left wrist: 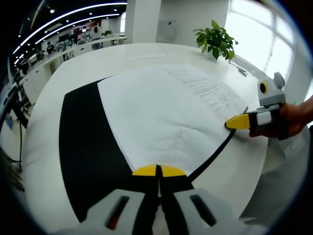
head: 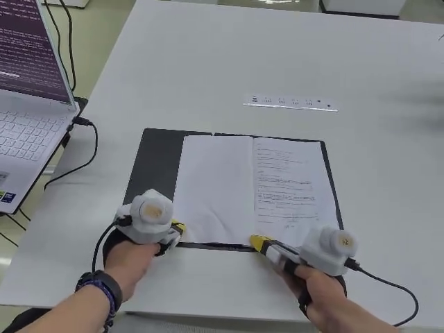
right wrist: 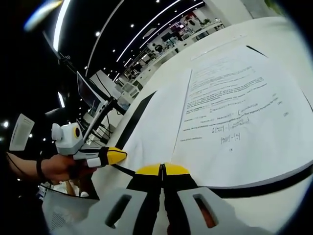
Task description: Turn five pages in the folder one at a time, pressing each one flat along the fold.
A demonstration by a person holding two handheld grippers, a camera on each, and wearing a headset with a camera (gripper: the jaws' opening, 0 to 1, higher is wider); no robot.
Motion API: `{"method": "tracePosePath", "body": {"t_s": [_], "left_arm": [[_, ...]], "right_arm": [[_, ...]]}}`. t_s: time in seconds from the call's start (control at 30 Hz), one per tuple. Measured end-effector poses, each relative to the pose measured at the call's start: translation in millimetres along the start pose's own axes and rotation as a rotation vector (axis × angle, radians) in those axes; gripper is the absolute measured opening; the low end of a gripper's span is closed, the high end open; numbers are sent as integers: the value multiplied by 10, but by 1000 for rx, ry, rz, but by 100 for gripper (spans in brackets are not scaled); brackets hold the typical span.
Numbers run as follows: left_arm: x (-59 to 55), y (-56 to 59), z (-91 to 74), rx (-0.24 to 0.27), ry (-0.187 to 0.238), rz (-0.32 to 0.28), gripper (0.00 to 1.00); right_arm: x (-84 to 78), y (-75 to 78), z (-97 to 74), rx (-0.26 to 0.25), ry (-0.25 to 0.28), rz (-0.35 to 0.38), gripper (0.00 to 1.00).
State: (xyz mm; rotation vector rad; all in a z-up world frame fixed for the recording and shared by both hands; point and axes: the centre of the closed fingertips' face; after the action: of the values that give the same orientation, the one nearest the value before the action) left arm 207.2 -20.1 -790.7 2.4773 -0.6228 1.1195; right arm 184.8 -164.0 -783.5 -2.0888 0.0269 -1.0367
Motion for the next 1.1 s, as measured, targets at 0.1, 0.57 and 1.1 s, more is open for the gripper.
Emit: {"method": "tracePosePath", "body": {"t_s": [0.1,0.57,1.1], "left_arm": [[-2,-3,5,5,-9,-13,0],[339,358,-94,-85,30,-14,18],[678,350,-303,-78,81,44,28]], "right_arm": [[3,-5,2,-9,-5,3,0],[242,-36,-114,-5,1,-54,16],[572,91,-429,6,-14,-256,32]]}}
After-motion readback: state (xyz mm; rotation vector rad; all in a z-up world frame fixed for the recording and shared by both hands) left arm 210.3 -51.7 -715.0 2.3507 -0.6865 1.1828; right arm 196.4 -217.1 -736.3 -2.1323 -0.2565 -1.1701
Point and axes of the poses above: the centre of the closed fingertips' face, and the gripper's own axes: z roughly forward along the fingers, y roughly to its right, x roughly out of its top, and after that the axes turned 8 degrees about y, right-handed
